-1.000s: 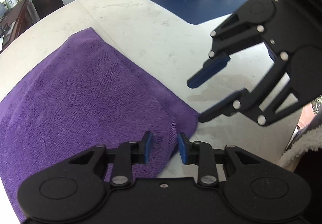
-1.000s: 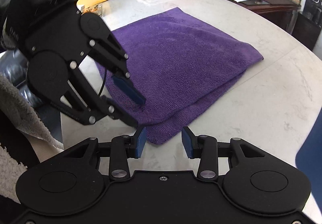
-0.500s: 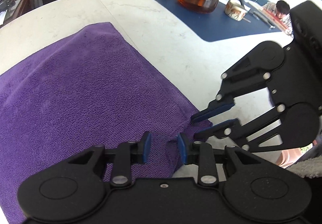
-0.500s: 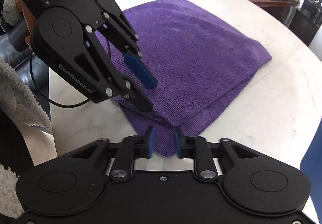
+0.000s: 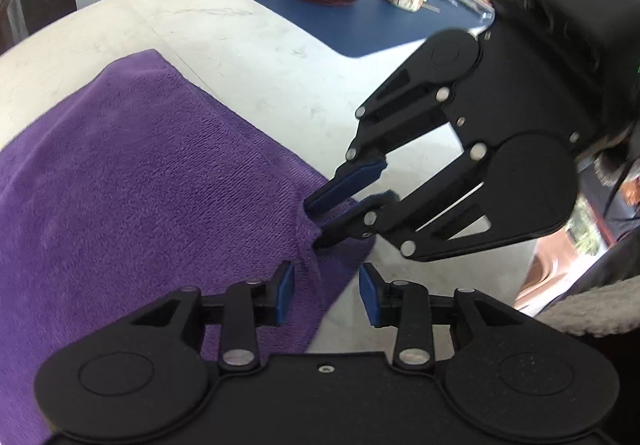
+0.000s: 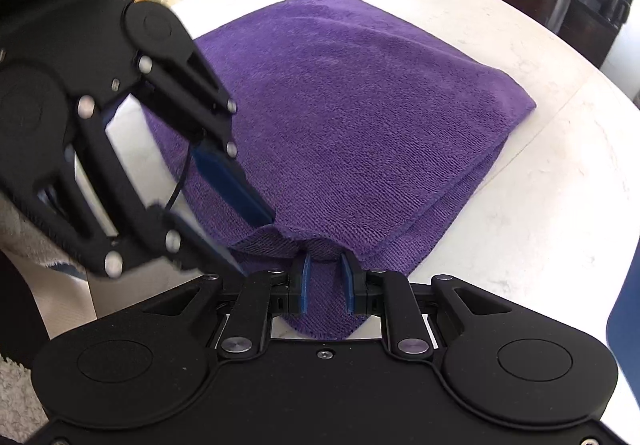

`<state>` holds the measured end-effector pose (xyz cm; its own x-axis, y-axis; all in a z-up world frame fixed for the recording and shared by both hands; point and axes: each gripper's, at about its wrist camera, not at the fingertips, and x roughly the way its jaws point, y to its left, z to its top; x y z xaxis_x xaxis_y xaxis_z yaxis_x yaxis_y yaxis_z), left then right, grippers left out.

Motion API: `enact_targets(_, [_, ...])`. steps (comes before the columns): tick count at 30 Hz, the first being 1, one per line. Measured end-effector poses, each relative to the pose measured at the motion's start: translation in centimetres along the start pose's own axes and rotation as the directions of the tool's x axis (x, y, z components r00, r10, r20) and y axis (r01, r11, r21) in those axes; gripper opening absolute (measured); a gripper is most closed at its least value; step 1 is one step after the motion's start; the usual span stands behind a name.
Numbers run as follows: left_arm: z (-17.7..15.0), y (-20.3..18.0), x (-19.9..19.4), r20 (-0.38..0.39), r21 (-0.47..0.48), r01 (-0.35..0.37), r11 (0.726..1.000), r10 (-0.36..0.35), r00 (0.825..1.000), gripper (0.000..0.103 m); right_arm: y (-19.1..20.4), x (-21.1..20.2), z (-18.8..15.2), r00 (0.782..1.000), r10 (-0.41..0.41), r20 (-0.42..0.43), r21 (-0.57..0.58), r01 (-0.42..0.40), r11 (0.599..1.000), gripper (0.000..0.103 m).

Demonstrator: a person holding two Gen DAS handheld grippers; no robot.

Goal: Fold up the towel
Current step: 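Grasp the folded towel edge with the right gripper while the left gripper grasps beside it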

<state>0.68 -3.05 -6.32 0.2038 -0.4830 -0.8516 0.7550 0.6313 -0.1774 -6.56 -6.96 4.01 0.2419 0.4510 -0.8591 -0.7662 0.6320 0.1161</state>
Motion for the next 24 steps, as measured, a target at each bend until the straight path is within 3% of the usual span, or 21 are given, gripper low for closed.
enact_targets(3, [0.2, 0.0, 0.3, -0.012, 0.03, -0.029, 0.999, 0.03, 0.999, 0.033, -0.1, -0.1, 0.0, 1.0, -0.003, 0.004, 0.01, 0.003, 1.0, 0.016])
enact_targets(12, [0.5, 0.5, 0.9, -0.022, 0.023, -0.023, 0.999, 0.024, 0.999, 0.031, -0.3, -0.4, 0.3, 0.999, -0.007, 0.033, 0.024, 0.006, 1.0, 0.016])
enact_targets(19, [0.6, 1.4, 1.0, -0.026, -0.021, -0.049, 0.999, 0.048, 0.998, 0.008, -0.4, -0.5, 0.2, 0.999, -0.01, 0.053, 0.051, 0.007, 0.999, 0.016])
enact_targets(24, [0.6, 2.0, 0.6, -0.018, -0.065, -0.053, 0.996, 0.052, 0.998, 0.003, -0.5, -1.9, -0.5, 0.997, -0.034, 0.067, 0.092, 0.027, 0.995, 0.016])
